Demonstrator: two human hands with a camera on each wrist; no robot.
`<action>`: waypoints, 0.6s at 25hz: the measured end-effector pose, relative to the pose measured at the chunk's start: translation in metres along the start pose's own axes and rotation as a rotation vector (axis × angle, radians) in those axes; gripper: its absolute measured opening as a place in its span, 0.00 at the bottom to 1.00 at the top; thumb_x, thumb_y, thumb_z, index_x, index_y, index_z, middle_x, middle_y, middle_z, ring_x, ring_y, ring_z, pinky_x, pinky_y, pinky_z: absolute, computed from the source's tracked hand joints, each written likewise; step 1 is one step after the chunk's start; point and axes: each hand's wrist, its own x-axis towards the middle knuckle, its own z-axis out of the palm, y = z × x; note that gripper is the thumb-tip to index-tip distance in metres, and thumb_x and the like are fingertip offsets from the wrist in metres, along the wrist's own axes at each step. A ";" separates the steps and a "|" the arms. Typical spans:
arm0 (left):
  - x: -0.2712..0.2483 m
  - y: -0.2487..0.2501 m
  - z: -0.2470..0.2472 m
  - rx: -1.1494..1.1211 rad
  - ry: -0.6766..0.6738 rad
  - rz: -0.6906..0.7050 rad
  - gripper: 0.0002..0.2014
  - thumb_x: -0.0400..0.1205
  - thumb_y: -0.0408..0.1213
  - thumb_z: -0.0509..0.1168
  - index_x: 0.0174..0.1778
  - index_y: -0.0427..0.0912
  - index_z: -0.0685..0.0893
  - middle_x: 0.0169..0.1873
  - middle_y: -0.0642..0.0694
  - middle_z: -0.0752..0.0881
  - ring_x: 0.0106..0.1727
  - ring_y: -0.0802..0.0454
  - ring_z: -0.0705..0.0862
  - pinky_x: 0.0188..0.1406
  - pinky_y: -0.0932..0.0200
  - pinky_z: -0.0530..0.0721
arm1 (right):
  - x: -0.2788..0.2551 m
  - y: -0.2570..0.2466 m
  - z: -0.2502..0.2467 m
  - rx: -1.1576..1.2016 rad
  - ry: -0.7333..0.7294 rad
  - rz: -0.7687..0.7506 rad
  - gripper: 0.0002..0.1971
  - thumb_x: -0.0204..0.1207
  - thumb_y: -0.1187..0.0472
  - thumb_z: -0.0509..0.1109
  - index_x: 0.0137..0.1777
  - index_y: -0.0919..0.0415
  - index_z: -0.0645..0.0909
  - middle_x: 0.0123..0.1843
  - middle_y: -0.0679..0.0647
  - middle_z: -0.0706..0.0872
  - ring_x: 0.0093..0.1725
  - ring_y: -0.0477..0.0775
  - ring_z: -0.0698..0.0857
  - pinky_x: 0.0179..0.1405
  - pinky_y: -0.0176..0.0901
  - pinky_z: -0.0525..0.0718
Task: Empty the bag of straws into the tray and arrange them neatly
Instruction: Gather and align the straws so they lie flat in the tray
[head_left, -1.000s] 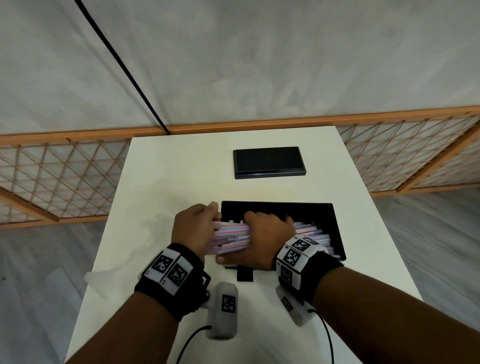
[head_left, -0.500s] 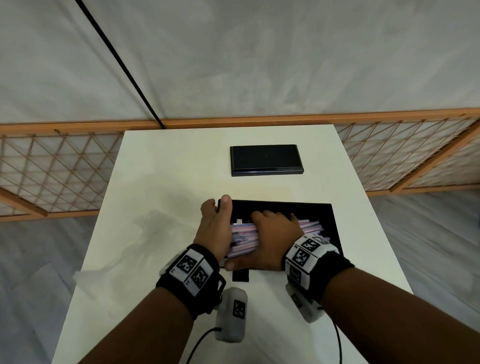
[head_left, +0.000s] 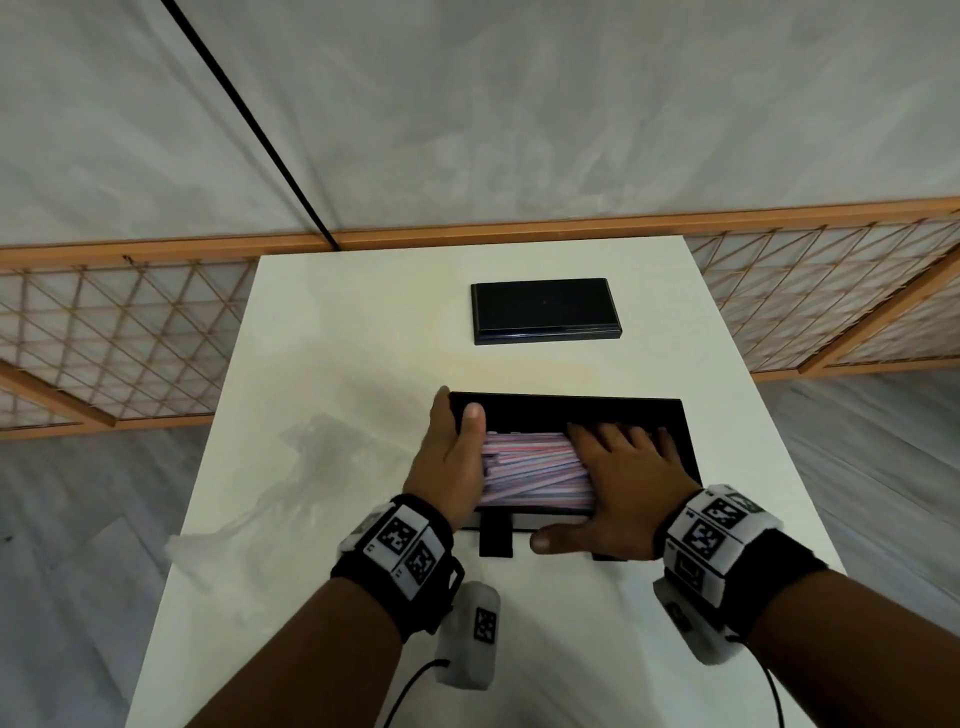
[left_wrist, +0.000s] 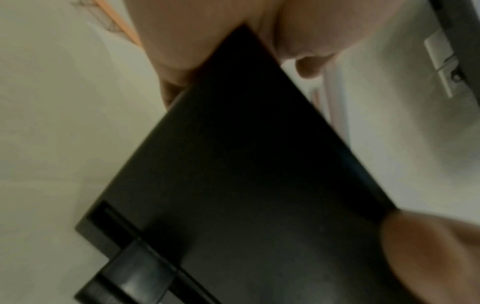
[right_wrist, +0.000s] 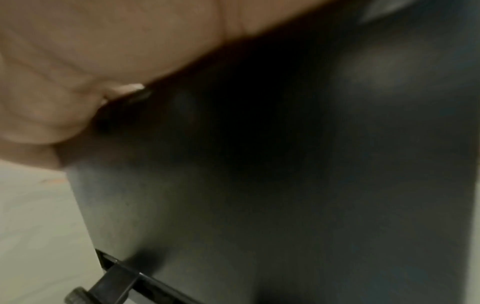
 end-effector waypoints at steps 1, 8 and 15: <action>-0.001 -0.001 0.002 0.008 0.003 -0.008 0.33 0.90 0.58 0.46 0.91 0.50 0.50 0.89 0.48 0.60 0.88 0.49 0.62 0.88 0.50 0.58 | 0.001 -0.005 0.001 -0.022 0.020 -0.006 0.67 0.45 0.08 0.48 0.84 0.46 0.50 0.77 0.50 0.67 0.76 0.61 0.66 0.79 0.73 0.53; -0.009 0.004 -0.012 0.122 0.135 0.126 0.35 0.88 0.57 0.56 0.89 0.45 0.57 0.88 0.46 0.62 0.87 0.49 0.62 0.87 0.52 0.59 | -0.011 -0.007 -0.003 -0.017 0.235 -0.023 0.63 0.51 0.10 0.47 0.82 0.49 0.59 0.76 0.48 0.67 0.74 0.59 0.68 0.79 0.65 0.58; -0.037 0.032 0.005 0.733 -0.027 0.562 0.32 0.68 0.56 0.63 0.66 0.45 0.79 0.65 0.46 0.79 0.68 0.45 0.76 0.71 0.44 0.79 | -0.008 0.005 0.001 -0.053 0.141 -0.012 0.66 0.44 0.12 0.56 0.83 0.48 0.56 0.78 0.47 0.67 0.76 0.58 0.67 0.81 0.64 0.57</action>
